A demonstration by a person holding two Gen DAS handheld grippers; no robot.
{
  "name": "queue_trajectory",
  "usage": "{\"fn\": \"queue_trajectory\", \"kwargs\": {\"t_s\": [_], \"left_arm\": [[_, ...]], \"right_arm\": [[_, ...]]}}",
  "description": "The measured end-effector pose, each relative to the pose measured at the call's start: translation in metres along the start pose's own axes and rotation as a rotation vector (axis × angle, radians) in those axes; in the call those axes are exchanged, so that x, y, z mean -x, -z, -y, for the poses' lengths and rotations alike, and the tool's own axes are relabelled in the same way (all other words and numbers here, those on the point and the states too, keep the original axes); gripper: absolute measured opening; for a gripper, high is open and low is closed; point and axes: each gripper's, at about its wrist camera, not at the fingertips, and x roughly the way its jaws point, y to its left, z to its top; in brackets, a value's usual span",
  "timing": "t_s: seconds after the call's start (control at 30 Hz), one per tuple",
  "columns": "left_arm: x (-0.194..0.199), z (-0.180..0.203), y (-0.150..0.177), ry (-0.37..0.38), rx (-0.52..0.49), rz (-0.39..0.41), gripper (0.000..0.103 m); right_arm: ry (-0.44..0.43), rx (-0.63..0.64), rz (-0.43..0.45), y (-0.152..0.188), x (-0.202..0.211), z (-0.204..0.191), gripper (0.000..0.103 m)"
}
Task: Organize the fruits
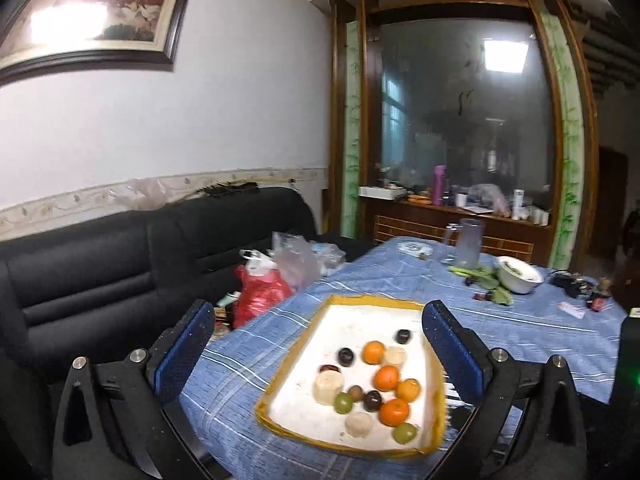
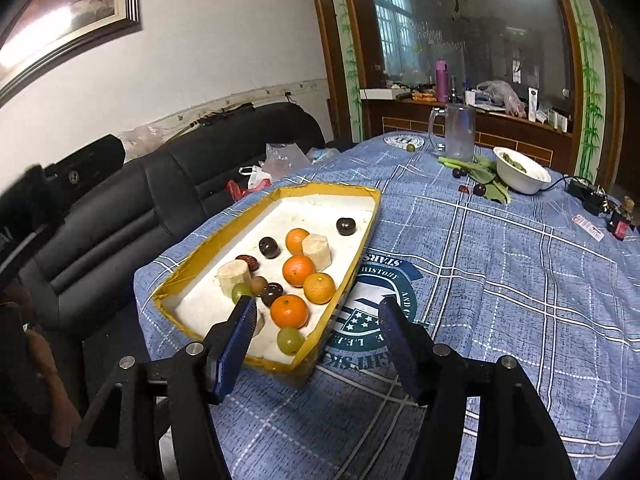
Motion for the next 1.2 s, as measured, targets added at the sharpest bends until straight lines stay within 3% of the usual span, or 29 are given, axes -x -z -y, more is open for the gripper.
{"fn": "queue_trajectory", "kwargs": {"t_s": [0.2, 0.4, 0.63, 0.93, 1.2], "left_arm": [[-0.003, -0.002, 0.008, 0.086, 0.019, -0.072, 0.103], [0.0, -0.01, 0.014, 0.073, 0.06, -0.049, 0.103], [-0.023, -0.008, 0.028, 0.01, 0.023, -0.163, 0.103], [-0.054, -0.002, 0.053, 0.007, -0.021, -0.303, 0.103], [-0.067, 0.003, 0.059, -0.006, -0.045, -0.367, 0.103]], "right_arm": [[0.005, 0.002, 0.015, 0.006, 0.01, -0.002, 0.071], [0.009, 0.013, 0.012, 0.013, 0.012, -0.006, 0.072], [0.003, 0.037, -0.004, 0.017, 0.005, -0.016, 0.076], [0.023, 0.053, -0.09, 0.022, -0.024, -0.02, 0.077], [0.008, 0.026, -0.111, 0.015, -0.038, -0.011, 0.077]]}}
